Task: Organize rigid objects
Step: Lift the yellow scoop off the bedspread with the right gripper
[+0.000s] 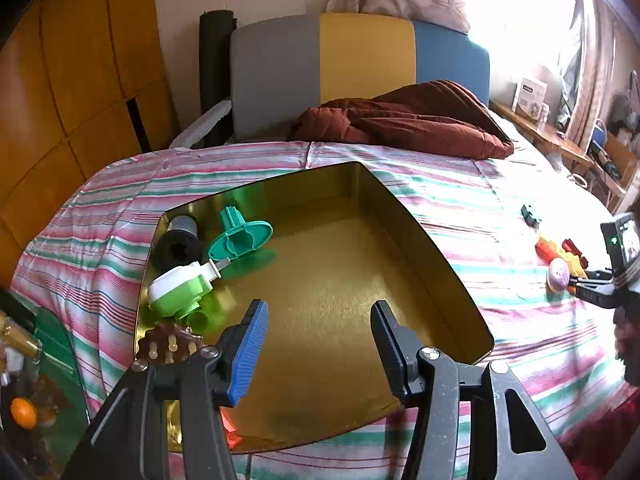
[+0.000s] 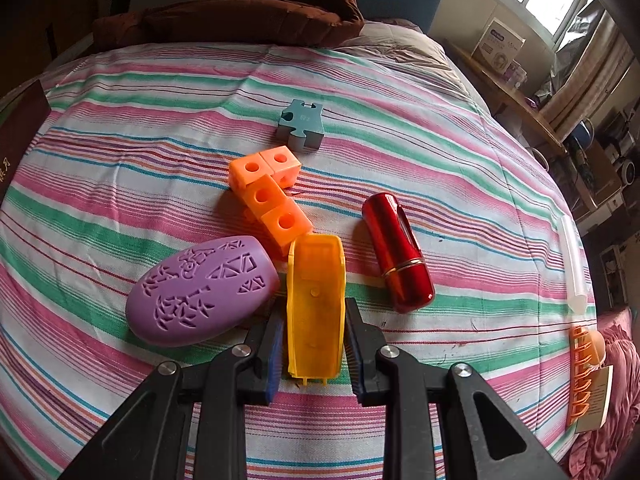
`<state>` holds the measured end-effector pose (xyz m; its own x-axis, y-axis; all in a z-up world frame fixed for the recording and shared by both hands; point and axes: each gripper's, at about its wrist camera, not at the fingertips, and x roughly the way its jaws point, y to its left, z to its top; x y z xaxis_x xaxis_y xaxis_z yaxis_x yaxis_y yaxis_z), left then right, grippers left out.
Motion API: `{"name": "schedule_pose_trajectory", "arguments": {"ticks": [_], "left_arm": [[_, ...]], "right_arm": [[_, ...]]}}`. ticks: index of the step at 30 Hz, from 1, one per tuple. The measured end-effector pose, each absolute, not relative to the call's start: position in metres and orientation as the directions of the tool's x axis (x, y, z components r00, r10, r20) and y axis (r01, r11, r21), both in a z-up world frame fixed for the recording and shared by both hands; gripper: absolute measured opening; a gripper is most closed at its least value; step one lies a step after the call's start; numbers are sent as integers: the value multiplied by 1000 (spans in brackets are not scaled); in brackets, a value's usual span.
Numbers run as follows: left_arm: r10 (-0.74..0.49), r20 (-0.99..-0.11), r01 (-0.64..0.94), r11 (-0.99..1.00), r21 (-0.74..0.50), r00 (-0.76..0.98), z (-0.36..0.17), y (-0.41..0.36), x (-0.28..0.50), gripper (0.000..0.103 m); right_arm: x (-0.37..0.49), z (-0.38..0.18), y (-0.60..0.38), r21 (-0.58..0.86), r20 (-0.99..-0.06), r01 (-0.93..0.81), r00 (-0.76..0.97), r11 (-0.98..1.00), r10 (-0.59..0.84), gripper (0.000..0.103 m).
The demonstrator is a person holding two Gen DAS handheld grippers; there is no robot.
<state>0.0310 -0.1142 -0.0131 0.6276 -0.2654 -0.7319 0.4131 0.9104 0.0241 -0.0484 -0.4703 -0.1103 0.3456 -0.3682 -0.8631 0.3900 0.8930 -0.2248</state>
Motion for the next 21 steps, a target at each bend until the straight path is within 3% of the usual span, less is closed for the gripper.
{"name": "schedule_pose_trajectory", "arguments": {"ticks": [21], "left_arm": [[-238, -731, 374, 927, 26, 640, -20, -92, 22, 54]], "right_arm": [[-52, -111, -466, -248, -850, 381, 356, 891, -389, 25]]}}
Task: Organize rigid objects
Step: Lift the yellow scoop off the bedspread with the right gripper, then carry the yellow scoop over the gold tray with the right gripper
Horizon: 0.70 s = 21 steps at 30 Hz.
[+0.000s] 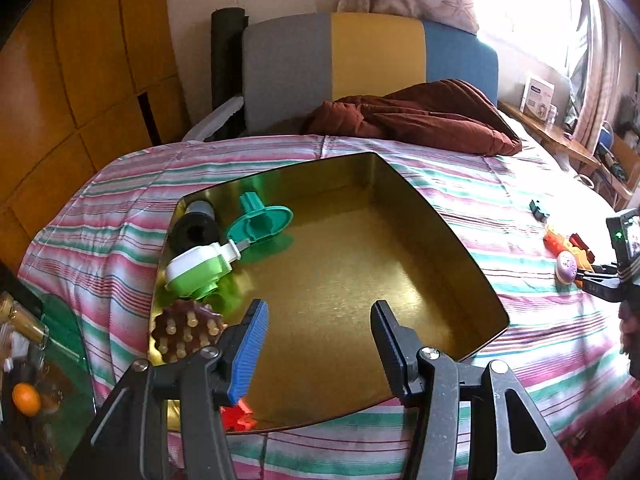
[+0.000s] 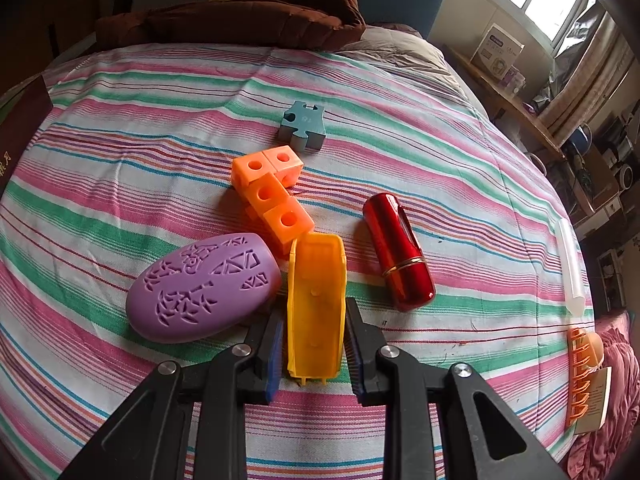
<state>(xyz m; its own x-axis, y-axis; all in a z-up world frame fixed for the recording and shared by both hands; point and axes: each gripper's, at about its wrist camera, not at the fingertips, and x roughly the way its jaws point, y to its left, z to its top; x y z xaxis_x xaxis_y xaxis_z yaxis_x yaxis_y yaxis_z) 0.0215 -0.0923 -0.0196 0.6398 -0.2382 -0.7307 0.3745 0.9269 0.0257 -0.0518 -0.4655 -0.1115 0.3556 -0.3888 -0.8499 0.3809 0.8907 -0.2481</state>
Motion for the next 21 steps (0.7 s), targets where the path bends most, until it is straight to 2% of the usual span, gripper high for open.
{"name": "schedule_pose_trajectory", "arguments": {"ticks": [10, 15, 21], "left_arm": [[-239, -732, 341, 940, -9, 638, -24, -71, 25, 54], [-240, -734, 328, 944, -25, 635, -27, -64, 28, 54], [-232, -734, 307, 951, -34, 638, -29, -53, 30, 54]], "right_arm": [[-59, -106, -450, -234, -890, 365, 293, 901, -349, 25], [-67, -100, -442, -166, -922, 365, 271, 916, -275, 25], [-74, -79, -427, -60, -915, 378, 350, 924, -202, 25]]}}
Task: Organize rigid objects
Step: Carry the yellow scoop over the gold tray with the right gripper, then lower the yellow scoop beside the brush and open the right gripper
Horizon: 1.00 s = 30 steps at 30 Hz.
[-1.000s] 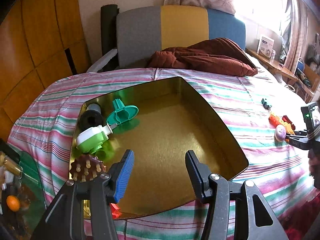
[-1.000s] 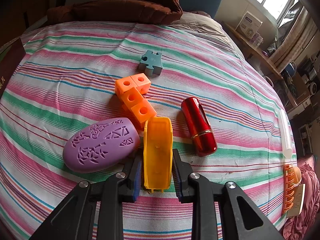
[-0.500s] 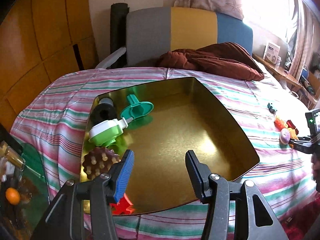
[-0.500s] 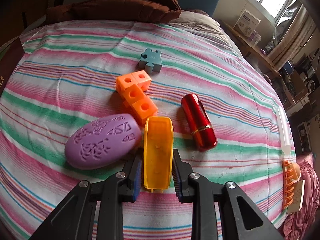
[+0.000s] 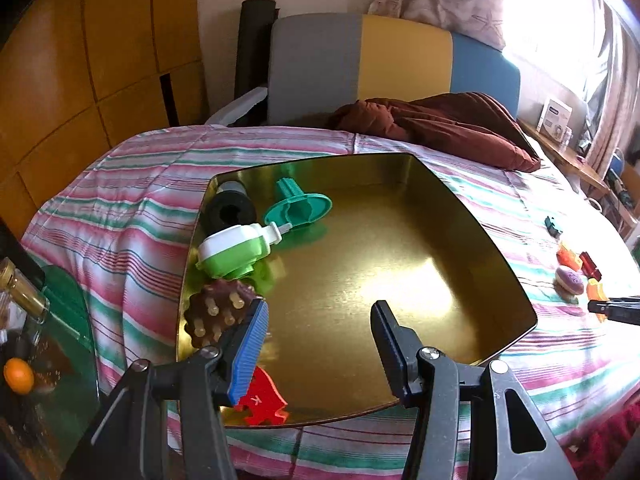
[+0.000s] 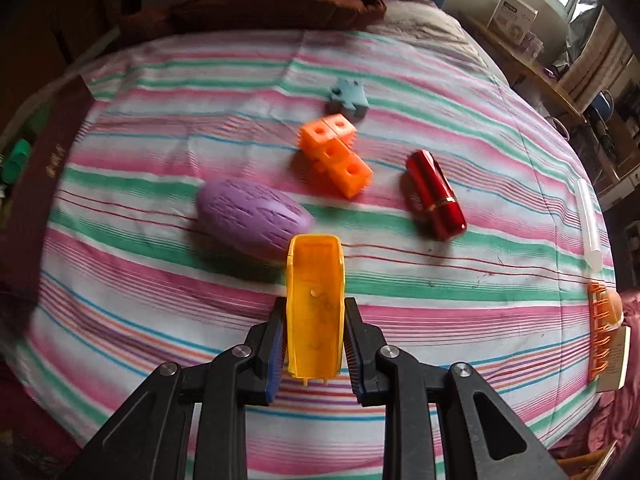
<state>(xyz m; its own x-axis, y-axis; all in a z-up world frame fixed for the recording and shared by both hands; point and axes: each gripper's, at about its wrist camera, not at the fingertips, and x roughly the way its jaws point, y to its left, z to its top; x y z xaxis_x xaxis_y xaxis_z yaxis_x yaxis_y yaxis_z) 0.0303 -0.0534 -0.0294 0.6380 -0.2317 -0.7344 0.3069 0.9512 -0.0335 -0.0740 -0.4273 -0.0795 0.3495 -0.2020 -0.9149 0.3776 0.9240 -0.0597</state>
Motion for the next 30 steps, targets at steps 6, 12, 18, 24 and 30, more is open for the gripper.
{"name": "schedule_pose_trajectory", "arguments": {"ticks": [6, 12, 18, 24, 30], "left_arm": [[-225, -732, 286, 957, -43, 643, -30, -45, 33, 54], [-207, -727, 254, 966, -46, 655, -29, -31, 34, 54], [-177, -726, 204, 978, -51, 665, -29, -8, 36, 54], [-144, -718, 159, 986, -47, 681, -25, 13, 36, 54], [-107, -727, 101, 994, -52, 679, -31, 37, 41, 54]], "right_arm": [[-71, -53, -404, -23, -882, 344, 435, 939, -181, 25], [-51, -16, -361, 66, -826, 262, 556, 963, -95, 25], [-13, 5, -293, 153, -784, 90, 618, 984, 65, 25], [40, 5, -222, 245, -772, -67, 590, 967, 237, 25], [95, -29, -167, 260, -828, -97, 489, 961, 273, 25]]}}
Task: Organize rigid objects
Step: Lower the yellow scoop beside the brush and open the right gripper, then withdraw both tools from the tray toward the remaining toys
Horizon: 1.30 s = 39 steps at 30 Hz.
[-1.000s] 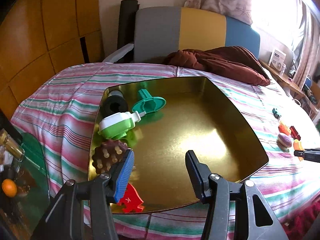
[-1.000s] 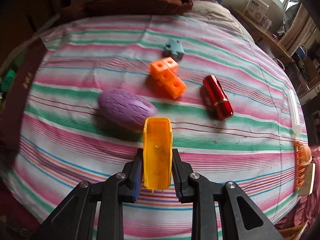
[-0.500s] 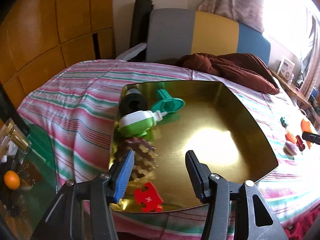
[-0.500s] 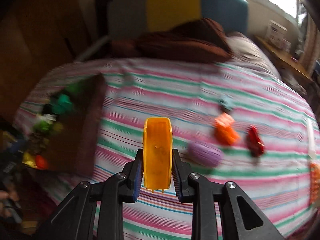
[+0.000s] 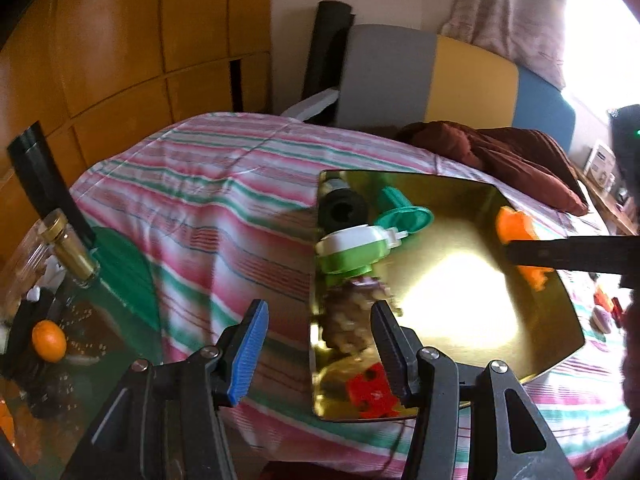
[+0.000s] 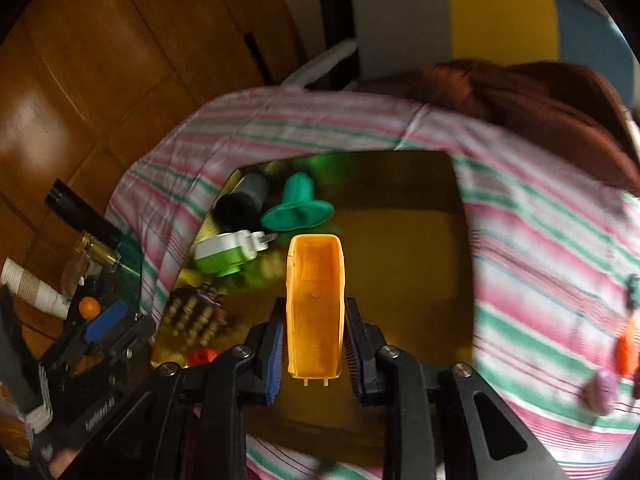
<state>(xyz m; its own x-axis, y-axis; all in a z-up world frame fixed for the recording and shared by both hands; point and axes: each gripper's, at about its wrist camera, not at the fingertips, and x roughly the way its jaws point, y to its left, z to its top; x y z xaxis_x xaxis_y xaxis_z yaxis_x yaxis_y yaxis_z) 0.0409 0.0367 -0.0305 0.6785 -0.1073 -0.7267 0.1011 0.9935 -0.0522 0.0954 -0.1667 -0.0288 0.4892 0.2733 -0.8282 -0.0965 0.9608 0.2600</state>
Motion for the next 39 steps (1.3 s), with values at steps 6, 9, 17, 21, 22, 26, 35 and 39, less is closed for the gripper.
{"name": "schedule_pose_trajectory", "arguments": {"ticks": [6, 9, 17, 21, 22, 26, 35, 39], "left_arm": [[-89, -741, 63, 996, -63, 666, -39, 53, 43, 54], [-86, -746, 54, 996, -67, 660, -43, 57, 44, 54], [-83, -748, 57, 997, -61, 658, -45, 55, 43, 54], [-82, -742, 64, 997, -53, 666, -42, 52, 42, 54], [-80, -740, 66, 997, -48, 668, -40, 51, 41, 54], [-81, -735, 78, 996, -38, 673, -37, 46, 39, 54], [-99, -717, 124, 992, -17, 690, -26, 31, 30, 54], [-116, -712, 155, 988, -11, 692, -22, 22, 26, 54]], "right_arm": [[130, -62, -131, 215, -879, -66, 421, 974, 223, 26], [141, -80, -117, 258, -883, -85, 383, 962, 270, 26], [137, -94, -109, 355, -857, -101, 361, 929, 367, 31], [129, -81, -118, 361, -839, -98, 399, 927, 369, 31], [125, -77, -121, 358, -833, -99, 414, 928, 366, 31], [114, -64, -132, 329, -821, -96, 463, 939, 335, 31], [79, -37, -152, 176, -784, -102, 587, 979, 202, 31], [63, -27, -170, 131, -757, -82, 635, 988, 153, 31]]}}
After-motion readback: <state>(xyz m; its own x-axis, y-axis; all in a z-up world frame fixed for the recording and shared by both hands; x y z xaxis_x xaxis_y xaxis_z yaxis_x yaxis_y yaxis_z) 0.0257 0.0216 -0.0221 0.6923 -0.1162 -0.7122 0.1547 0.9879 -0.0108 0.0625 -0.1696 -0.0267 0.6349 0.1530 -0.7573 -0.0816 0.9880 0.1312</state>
